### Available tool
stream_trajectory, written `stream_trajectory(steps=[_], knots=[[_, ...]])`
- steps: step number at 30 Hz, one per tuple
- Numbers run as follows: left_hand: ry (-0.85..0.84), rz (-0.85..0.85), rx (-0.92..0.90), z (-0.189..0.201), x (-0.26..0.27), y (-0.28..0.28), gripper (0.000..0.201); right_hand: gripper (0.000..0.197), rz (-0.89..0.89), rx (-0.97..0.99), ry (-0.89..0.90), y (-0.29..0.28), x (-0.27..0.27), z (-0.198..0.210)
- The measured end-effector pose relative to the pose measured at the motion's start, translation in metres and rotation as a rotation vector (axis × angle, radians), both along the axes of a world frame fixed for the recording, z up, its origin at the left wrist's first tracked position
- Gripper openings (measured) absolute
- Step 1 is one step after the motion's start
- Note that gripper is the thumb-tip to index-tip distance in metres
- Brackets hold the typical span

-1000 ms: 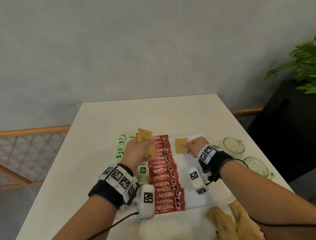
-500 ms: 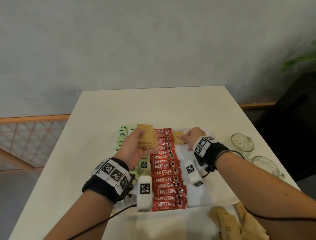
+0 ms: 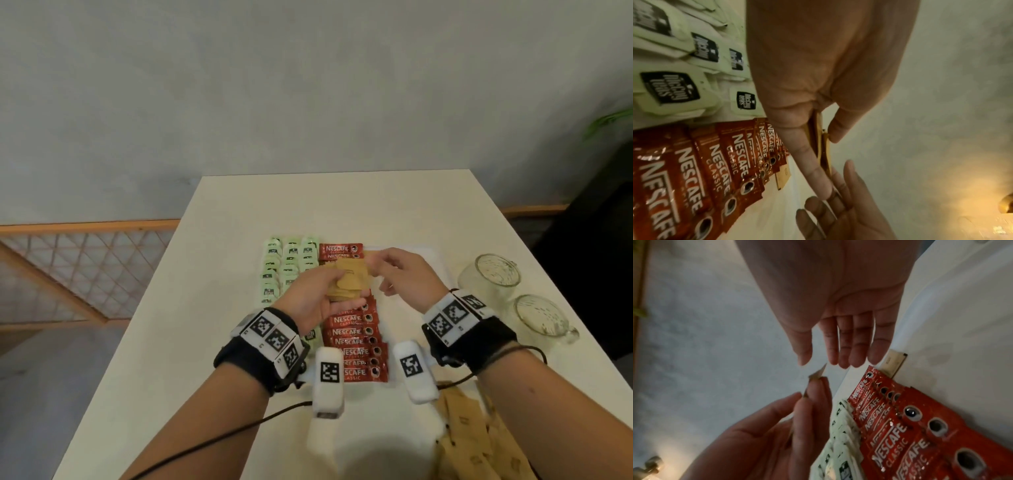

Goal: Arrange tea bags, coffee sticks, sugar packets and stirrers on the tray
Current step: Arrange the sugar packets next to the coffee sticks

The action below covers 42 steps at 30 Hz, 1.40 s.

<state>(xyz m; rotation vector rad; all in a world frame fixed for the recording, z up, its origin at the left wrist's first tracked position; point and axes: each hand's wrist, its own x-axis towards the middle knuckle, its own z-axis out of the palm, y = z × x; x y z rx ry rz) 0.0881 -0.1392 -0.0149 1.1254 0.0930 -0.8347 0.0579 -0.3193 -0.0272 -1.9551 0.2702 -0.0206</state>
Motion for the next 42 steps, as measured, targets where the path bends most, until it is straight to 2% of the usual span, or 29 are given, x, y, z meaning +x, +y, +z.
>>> stream_trajectory(steps=[3, 5, 6, 8, 10, 12, 15, 17, 19, 21, 24, 28, 32, 35, 38, 40, 42], knots=[[-0.104, -0.078, 0.062, -0.001, -0.012, -0.005, 0.027, 0.022, 0.050, -0.030, -0.020, 0.002, -0.011, 0.004], [-0.183, -0.123, 0.107, 0.001, -0.018, -0.005, 0.027, 0.006, 0.109, -0.117, -0.017, -0.001, -0.018, 0.010], [-0.222, -0.137, 0.135, 0.003, -0.020, -0.004, 0.026, 0.005, 0.156, -0.150, -0.010, -0.002, -0.022, 0.014], [-0.286, -0.144, 0.197, 0.006, -0.024, -0.003, 0.022, 0.014, 0.194, -0.148, 0.049, -0.006, -0.029, 0.018], [-0.317, -0.123, 0.232, 0.009, -0.027, -0.003, 0.017, 0.021, 0.178, -0.059, 0.128, -0.008, -0.035, 0.021], [-0.329, -0.065, 0.245, 0.010, -0.029, -0.004, 0.015, 0.020, 0.086, 0.044, 0.101, -0.009, -0.040, 0.022], [-0.273, -0.004, 0.206, 0.011, -0.032, -0.010, 0.014, 0.014, -0.205, 0.124, -0.141, -0.010, -0.044, 0.024], [-0.250, -0.069, 0.176, 0.011, -0.040, -0.018, 0.016, 0.018, -0.340, 0.140, -0.216, -0.010, -0.046, 0.024], [-0.271, -0.126, 0.164, 0.011, -0.048, -0.028, 0.019, 0.019, -0.380, 0.177, -0.211, -0.009, -0.046, 0.021], [-0.294, -0.093, 0.155, 0.012, -0.052, -0.038, 0.022, 0.017, -0.358, 0.207, -0.204, -0.006, -0.048, 0.019], [-0.330, 0.047, 0.166, 0.016, -0.048, -0.044, 0.026, 0.015, -0.318, 0.175, -0.196, -0.006, -0.052, 0.016], [-0.359, 0.168, 0.236, 0.020, -0.034, -0.040, 0.018, 0.016, -0.257, 0.122, -0.136, -0.012, -0.056, 0.012], [-0.543, 0.096, 0.406, 0.026, -0.016, -0.037, 0.013, 0.018, -0.163, 0.140, -0.053, -0.013, -0.053, 0.017], [-0.613, 0.038, 0.440, 0.030, -0.005, -0.038, 0.018, 0.017, -0.137, 0.100, -0.039, -0.021, -0.042, 0.024], [-0.573, 0.044, 0.430, 0.030, 0.004, -0.042, 0.015, 0.015, -0.121, 0.020, -0.059, -0.030, -0.027, 0.026], [-0.489, 0.074, 0.379, 0.029, 0.012, -0.043, 0.008, 0.015, -0.192, -0.015, -0.058, -0.037, -0.015, 0.022], [-0.405, 0.116, 0.322, 0.026, 0.020, -0.041, 0.009, 0.016, -0.296, 0.015, -0.026, -0.047, -0.003, 0.011]])
